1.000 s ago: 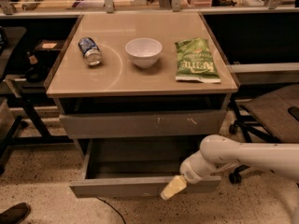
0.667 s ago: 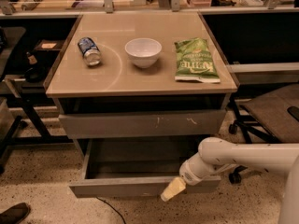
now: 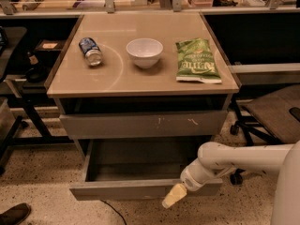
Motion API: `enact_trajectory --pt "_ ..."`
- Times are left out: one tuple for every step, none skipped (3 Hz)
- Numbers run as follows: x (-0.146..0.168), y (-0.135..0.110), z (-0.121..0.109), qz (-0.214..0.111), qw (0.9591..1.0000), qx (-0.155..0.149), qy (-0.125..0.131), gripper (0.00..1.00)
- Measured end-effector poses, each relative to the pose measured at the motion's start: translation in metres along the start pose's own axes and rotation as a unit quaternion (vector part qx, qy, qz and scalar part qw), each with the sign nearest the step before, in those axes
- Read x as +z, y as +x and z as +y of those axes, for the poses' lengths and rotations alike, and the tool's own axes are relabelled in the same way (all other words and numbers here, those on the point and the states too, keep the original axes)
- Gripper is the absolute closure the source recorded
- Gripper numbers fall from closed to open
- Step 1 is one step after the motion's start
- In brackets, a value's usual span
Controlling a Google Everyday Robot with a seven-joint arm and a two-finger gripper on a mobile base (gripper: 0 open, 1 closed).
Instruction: Open middle drawer
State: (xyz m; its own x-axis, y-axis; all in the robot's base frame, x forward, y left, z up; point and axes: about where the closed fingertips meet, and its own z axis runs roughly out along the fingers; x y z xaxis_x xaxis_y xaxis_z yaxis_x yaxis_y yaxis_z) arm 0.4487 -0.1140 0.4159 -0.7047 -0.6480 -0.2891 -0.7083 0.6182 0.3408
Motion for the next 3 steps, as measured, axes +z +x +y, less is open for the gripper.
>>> enact_trajectory --pt "-0.003 -0.001 0.001 0.0 1.0 0.0 0.0 0.0" --pt "-0.018 0.023 0.021 0.01 0.9998 0.016 -0.007 0.0" --pt "-0.051 0.056 0.05 0.026 0.9986 0.044 -0.009 0.0"
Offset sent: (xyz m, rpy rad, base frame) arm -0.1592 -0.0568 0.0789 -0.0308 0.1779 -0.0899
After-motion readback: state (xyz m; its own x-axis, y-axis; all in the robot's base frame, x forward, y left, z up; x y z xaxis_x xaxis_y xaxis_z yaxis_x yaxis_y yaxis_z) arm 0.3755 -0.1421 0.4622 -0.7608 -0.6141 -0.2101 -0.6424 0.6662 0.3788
